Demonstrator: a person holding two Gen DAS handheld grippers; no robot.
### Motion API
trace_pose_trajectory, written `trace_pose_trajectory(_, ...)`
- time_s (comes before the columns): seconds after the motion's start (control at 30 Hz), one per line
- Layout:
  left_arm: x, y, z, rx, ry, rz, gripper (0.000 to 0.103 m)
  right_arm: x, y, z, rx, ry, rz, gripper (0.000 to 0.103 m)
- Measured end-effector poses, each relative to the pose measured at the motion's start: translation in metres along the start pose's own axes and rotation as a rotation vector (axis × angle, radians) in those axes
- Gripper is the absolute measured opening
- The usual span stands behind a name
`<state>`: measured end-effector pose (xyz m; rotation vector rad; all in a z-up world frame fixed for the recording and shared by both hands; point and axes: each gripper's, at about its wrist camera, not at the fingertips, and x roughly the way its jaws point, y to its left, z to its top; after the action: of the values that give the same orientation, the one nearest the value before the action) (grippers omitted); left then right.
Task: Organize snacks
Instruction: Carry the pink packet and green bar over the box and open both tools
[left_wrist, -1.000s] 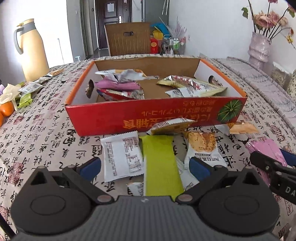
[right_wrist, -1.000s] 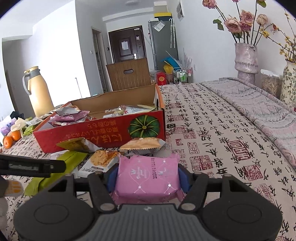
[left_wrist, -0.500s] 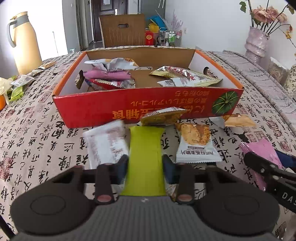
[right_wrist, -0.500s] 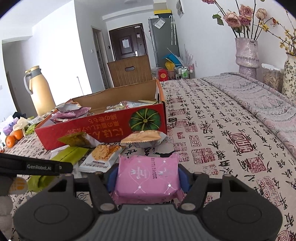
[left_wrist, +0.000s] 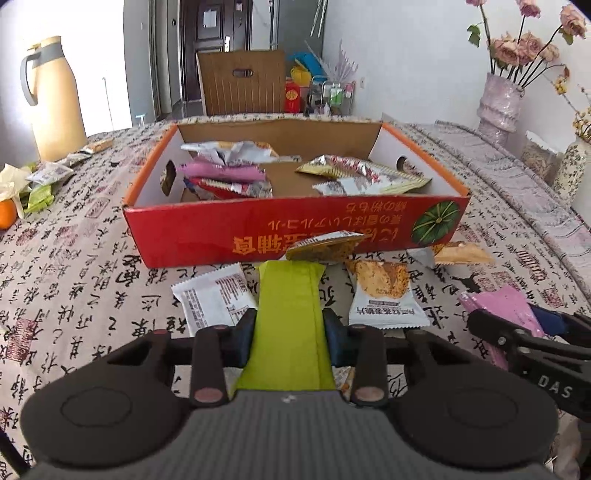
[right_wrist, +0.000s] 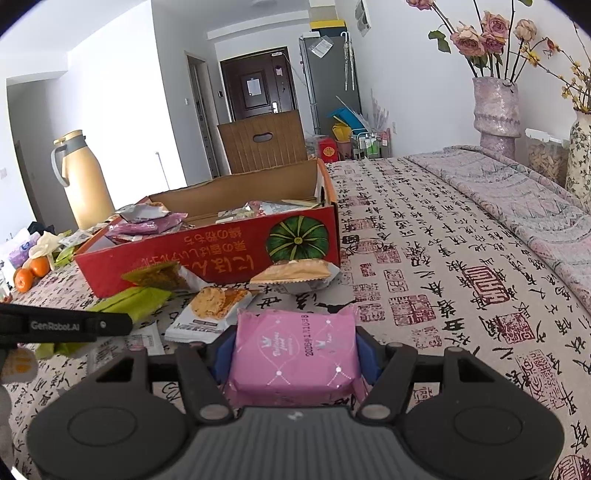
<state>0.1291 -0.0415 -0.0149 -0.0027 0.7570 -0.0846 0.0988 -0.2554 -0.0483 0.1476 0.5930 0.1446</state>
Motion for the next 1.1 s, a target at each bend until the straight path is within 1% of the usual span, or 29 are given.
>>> trace_pose_trajectory(0.33, -0.027, 0.006, 0.004, -0.01, -0.074, -0.017, 0.037, -0.009, 0.009, 0.005, -0.014, -0.021, 0.008, 0.064)
trace_pose_trajectory(0.67, -0.051, 0.007, 0.025, 0.005, -0.186, -0.033, 0.038, -0.013, 0.027, 0.025, -0.046, -0.075, 0.033, 0.064)
trace_pose_trajectory(0.8, -0.05, 0.009, 0.04, 0.009, -0.221, -0.02, 0.038, -0.009, 0.032, 0.036, -0.06, -0.096, 0.038, 0.064)
trace_pose_trajectory(1.1, -0.034, 0.012, 0.073, 0.011, -0.269, -0.009, 0.038, 0.012, 0.043, 0.07, -0.086, -0.138, 0.036, 0.064)
